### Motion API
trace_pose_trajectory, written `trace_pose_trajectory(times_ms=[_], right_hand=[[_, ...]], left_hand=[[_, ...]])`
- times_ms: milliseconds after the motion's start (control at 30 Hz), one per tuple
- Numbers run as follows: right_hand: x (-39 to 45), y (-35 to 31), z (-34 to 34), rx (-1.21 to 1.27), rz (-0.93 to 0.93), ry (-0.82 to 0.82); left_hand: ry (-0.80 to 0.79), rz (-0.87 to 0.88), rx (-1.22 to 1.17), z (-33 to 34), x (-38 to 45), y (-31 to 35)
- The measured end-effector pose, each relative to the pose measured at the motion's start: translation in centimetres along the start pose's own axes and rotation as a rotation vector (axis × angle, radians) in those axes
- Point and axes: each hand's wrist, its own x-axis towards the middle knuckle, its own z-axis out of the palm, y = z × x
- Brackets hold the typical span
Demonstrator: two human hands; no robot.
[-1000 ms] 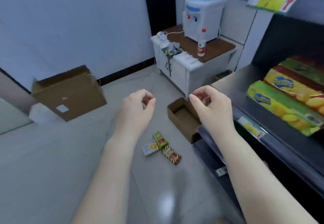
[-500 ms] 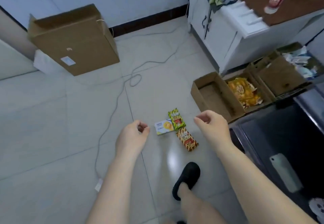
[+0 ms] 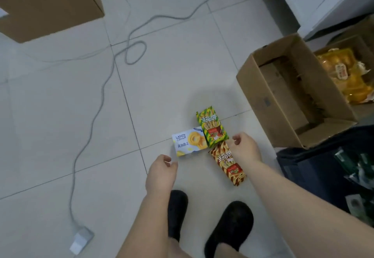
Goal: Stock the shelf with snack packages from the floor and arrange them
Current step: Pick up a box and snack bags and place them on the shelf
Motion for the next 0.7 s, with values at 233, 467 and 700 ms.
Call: trace_pose_trajectory(times_ms=[233, 467, 700], right_hand=[[13.3, 4.3, 9.1, -0.094, -0.011, -0.022], [20.7, 7.7, 13.8, -0.190, 0.081, -0.119], [18.9, 9.4, 12.1, -0.108, 0.015, 0.055]], left_hand=[[-0.091, -0.132, -0.115, 8.2, 13.6, -4.5], [-0.200, -0.159, -0.467, 14.6, 19.8, -6.0], [-0.205, -0.123, -0.673, 16.2, 18.4, -5.4]])
